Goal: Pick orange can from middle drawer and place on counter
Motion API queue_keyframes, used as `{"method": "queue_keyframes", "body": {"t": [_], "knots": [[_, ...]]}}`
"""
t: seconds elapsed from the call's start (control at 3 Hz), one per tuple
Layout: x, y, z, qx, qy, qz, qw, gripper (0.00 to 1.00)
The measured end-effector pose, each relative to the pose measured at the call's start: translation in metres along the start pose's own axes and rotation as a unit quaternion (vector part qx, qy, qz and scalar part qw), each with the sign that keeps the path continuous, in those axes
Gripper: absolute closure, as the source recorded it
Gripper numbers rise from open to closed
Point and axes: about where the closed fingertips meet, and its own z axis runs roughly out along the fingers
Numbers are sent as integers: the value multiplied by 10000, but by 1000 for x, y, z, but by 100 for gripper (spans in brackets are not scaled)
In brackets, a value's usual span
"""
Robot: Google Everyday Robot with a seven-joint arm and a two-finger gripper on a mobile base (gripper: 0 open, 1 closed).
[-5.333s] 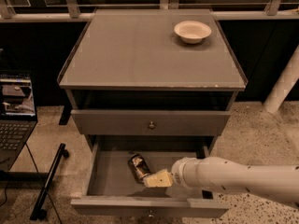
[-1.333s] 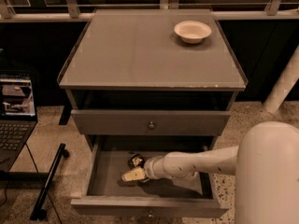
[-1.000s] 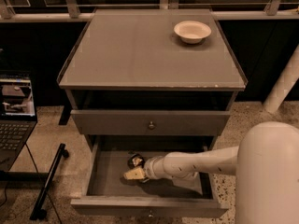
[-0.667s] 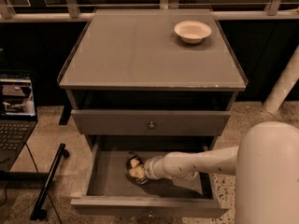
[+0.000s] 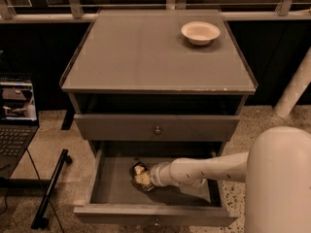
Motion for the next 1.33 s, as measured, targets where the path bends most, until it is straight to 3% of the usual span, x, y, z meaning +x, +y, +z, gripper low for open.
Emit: {"method": "queue_keyframes", "body": {"t": [0.33, 0.67, 1.0, 1.33], "knots": [[0, 0, 0, 0, 0, 0, 10000, 100], [0, 0, 0, 0, 0, 0, 10000, 100], [-3, 7, -10, -220, 19, -131, 9997, 100], [-7, 18, -53, -588, 54, -472, 9971, 100]]}}
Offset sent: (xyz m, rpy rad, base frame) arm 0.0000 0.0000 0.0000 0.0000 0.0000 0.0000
